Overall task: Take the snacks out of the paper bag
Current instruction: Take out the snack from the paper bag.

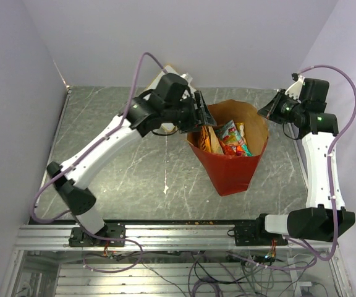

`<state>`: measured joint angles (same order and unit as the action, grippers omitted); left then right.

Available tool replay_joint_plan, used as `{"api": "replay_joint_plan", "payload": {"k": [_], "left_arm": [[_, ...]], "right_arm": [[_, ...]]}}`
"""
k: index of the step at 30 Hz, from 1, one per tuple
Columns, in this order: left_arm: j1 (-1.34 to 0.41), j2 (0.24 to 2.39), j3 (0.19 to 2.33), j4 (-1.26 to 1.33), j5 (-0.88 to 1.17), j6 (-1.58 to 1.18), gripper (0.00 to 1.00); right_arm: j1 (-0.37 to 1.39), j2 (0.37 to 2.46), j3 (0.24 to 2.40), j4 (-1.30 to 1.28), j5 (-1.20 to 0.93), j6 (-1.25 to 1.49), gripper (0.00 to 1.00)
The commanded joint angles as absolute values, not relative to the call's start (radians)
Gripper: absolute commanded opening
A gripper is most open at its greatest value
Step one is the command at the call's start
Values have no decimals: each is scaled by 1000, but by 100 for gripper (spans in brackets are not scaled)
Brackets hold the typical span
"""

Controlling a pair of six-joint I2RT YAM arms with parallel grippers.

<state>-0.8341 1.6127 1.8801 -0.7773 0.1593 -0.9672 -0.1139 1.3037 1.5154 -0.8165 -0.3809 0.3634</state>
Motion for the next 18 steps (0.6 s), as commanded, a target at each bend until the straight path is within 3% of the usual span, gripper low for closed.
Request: {"api": "replay_joint_plan", "payload": {"k": [1, 5, 18], "left_arm": [[-848, 1743, 2057, -920, 60, -919, 70], [-865, 1840, 2168, -957, 23, -910, 66], [-885, 1942, 2206, -955, -38, -948, 59]], "right_arm": [[-102, 1264, 1511, -773, -412, 374, 0], [-93, 1271, 1523, -782, -405, 372, 0], [-51, 1288, 1562, -802, -339, 341, 0]]}}
